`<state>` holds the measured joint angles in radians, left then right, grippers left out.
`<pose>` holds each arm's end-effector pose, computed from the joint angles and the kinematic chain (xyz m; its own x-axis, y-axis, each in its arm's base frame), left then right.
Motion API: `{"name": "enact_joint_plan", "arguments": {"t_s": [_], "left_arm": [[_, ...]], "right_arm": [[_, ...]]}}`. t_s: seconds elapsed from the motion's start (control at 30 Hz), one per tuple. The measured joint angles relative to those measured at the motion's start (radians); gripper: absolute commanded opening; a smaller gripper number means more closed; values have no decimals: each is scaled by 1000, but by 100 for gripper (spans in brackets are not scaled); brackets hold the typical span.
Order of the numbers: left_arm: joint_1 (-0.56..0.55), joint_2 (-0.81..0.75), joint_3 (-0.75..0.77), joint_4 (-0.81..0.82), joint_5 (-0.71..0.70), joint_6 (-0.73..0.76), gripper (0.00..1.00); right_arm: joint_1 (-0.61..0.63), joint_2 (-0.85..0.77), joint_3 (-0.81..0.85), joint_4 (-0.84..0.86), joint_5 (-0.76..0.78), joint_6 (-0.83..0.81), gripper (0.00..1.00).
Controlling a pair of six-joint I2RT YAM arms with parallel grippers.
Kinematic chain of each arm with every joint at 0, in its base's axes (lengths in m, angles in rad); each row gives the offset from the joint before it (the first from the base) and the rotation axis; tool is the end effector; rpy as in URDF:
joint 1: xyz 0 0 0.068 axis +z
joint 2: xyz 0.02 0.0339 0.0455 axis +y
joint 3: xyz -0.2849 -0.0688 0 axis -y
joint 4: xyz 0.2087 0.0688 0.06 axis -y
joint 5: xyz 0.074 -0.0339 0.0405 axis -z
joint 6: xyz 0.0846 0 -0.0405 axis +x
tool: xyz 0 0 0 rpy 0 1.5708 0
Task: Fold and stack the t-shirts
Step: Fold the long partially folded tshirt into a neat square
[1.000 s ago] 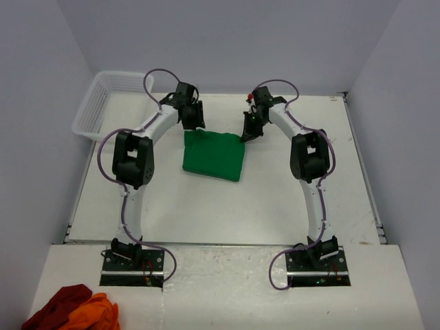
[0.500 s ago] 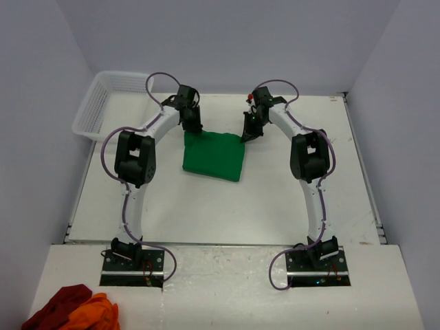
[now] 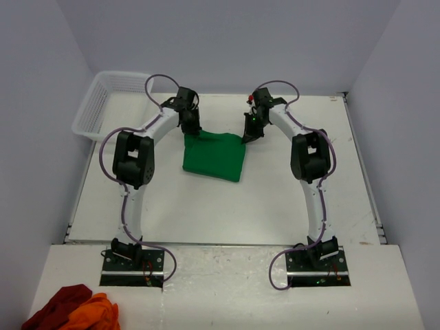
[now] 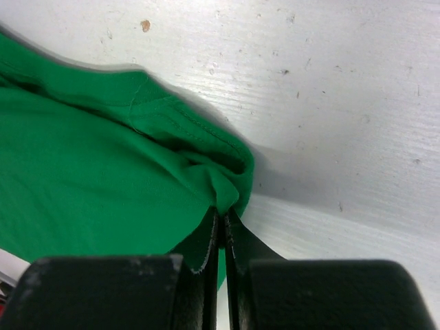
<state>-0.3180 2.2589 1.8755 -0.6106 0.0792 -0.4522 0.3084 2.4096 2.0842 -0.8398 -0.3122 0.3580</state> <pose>0.4759 -0.1637 0.1784 -0.8703 -0.1721 -0.4615 -0.0307 0.9541 -0.2979 0.4779 0.1795 0.1521 -0.9617 0.0436 -0.2707 -0.0719 0.9125 0.4026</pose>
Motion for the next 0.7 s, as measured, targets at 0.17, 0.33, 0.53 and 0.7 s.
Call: {"name": "enact_joint_plan", "arguments": {"t_s": [0.17,0.33,0.53,0.7], "left_arm": [[-12,-93,-85,3,-6,0,0],[-36,-229,-168,16,-24,0,0],[-40,-362,-241,20,-71,0,0],[-39,-427,-291,17,-120,0,0]], "right_arm": [[1,-45,-59,14,16,0,0],[14,-156,-147,27,32,-1,0],[46,-273,-187,33,37,-4,0],[72,-311,-194,38,42,-4,0]]}}
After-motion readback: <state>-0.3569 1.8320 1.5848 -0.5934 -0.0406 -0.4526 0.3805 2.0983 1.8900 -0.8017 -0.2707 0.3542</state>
